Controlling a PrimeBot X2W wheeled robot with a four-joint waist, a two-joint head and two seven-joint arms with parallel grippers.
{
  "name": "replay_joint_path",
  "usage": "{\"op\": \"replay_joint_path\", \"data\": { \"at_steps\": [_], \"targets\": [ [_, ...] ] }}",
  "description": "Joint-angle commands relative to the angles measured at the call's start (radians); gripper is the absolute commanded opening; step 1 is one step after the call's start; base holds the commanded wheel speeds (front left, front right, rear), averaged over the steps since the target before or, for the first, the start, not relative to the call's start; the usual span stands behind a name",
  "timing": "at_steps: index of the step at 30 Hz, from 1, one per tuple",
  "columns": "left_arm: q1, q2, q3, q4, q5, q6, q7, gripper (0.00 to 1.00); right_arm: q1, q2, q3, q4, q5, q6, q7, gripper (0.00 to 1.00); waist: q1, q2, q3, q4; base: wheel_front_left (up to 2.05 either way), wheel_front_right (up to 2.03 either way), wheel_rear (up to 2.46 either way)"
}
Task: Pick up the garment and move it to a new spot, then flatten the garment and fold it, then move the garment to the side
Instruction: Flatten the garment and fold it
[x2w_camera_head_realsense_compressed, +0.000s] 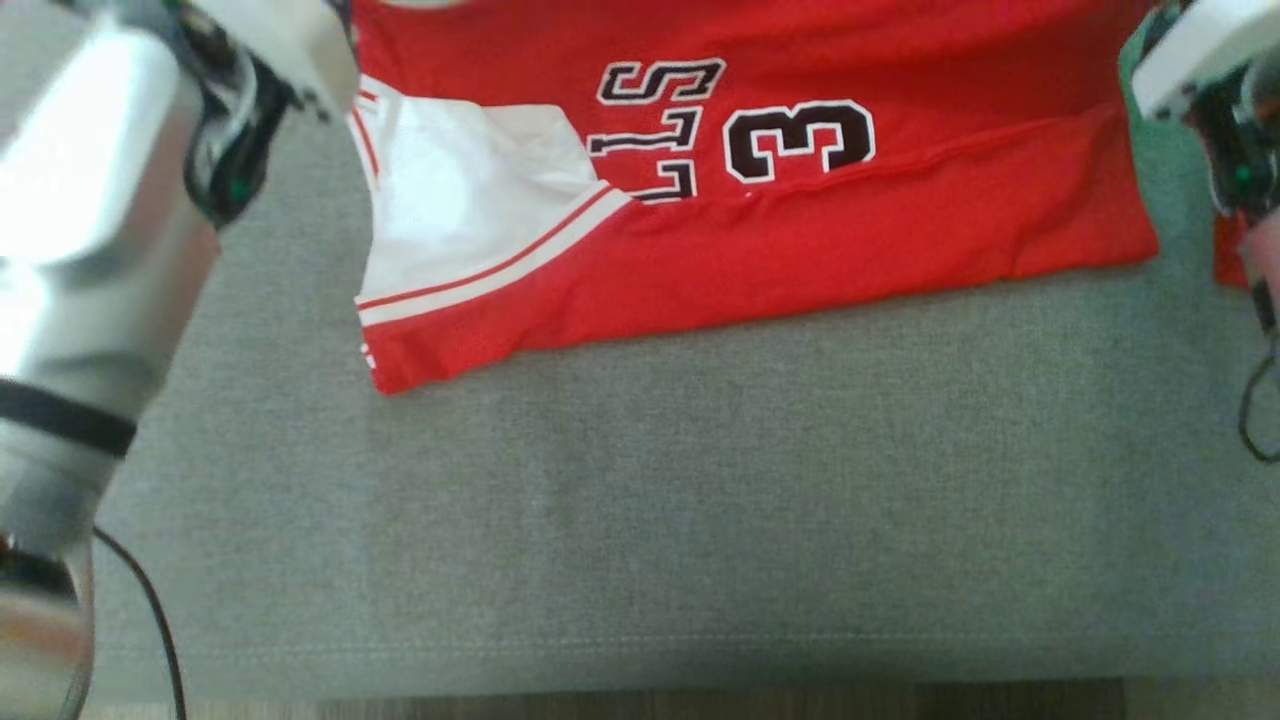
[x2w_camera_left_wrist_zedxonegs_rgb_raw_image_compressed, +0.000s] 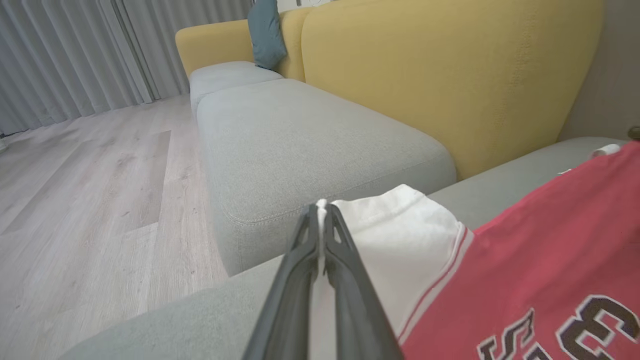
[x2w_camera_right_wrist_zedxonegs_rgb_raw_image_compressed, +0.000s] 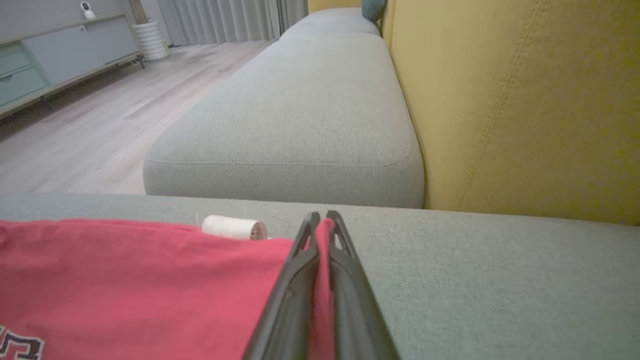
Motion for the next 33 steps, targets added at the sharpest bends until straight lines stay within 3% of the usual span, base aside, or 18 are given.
{"op": "replay_joint_path", "data": {
  "at_steps": [1, 10, 19, 31, 32, 33],
  "targets": [
    [0.008, 0.061, 0.031, -0.055, 0.009, -0.001, -0.012, 0.0, 0.037, -0.027, 0.019, -0.039, 0.03, 0.003, 0.017, 0.0, 0.0001, -0.0001, -0.036, 0.02, 0.0, 0.0, 0.0],
    [0.199, 0.127, -0.013, -0.23, -0.001, 0.008, 0.018, 0.0, 0.175, -0.125, 0.081, -0.072, 0.123, 0.003, 0.102, 0.0, 0.0001, -0.0001, -0.112, 0.054, 0.0, 0.0, 0.0],
    [0.368, 0.212, -0.061, -0.443, -0.02, 0.063, 0.109, 0.0, 0.288, -0.21, 0.165, -0.134, 0.189, 0.003, 0.241, 0.0, 0.0001, -0.0001, -0.154, 0.059, 0.0, 0.0, 0.0],
    [0.479, 0.225, -0.127, -0.508, -0.033, 0.085, 0.17, 0.0, 0.351, -0.261, 0.24, -0.224, 0.236, 0.003, 0.373, 0.0, 0.0001, -0.0001, -0.167, 0.033, 0.0, 0.0, 0.0],
    [0.484, 0.222, -0.13, -0.507, -0.034, 0.088, 0.172, 0.0, 0.355, -0.264, 0.24, -0.228, 0.24, 0.003, 0.379, 0.33, 0.0001, -0.0001, -0.168, 0.032, 0.0, 0.0, 0.0],
    [0.487, 0.221, -0.131, -0.506, -0.034, 0.091, 0.171, 0.0, 0.358, -0.265, 0.237, -0.228, 0.245, 0.003, 0.388, 1.0, 0.0001, -0.0001, -0.168, 0.03, 0.0, 0.0, 0.0]
  ]
}}
